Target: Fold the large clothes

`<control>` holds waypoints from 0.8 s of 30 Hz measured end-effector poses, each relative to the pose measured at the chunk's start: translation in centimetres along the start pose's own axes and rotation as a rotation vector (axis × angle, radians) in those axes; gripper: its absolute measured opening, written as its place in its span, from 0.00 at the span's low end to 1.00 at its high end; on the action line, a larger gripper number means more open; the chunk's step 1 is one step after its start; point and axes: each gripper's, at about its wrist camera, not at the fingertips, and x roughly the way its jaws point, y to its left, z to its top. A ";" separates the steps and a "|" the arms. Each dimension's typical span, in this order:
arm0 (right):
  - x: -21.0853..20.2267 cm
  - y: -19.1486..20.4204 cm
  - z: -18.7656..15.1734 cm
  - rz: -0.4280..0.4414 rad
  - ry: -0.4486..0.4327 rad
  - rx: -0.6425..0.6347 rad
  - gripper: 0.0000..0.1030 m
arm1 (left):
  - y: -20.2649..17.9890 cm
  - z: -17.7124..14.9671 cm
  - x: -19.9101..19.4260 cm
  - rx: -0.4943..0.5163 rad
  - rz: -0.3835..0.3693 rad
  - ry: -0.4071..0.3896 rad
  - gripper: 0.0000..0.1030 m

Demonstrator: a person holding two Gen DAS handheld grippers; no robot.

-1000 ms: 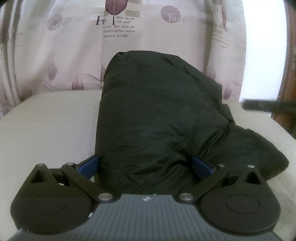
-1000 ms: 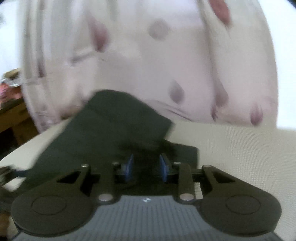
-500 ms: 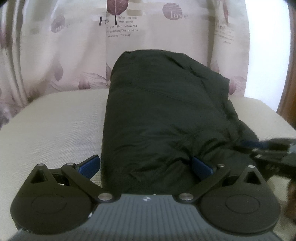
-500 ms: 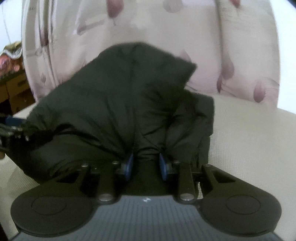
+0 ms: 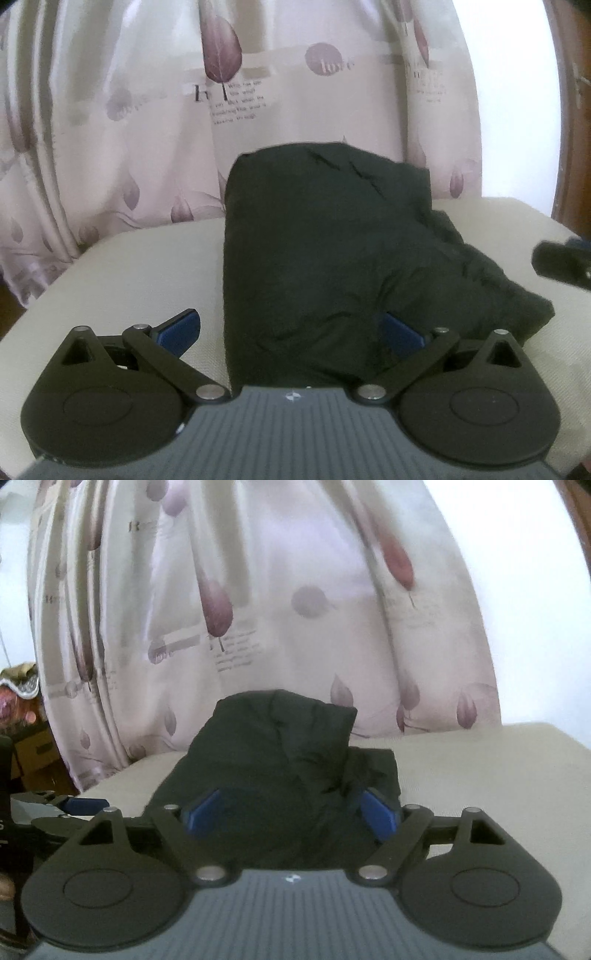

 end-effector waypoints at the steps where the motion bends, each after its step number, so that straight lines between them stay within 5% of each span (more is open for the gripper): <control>1: -0.2 0.1 0.1 -0.002 0.003 0.007 0.84 | 0.2 0.1 -0.3 -0.013 -0.007 -0.006 1.00; 14: -2.9 1.0 -0.1 0.011 -0.014 0.035 0.88 | 1.8 1.4 -3.4 -0.085 -0.012 -0.089 1.00; 24: -4.3 1.7 -0.2 0.024 -0.021 0.034 0.89 | 1.5 1.5 -5.3 -0.045 -0.003 -0.138 1.00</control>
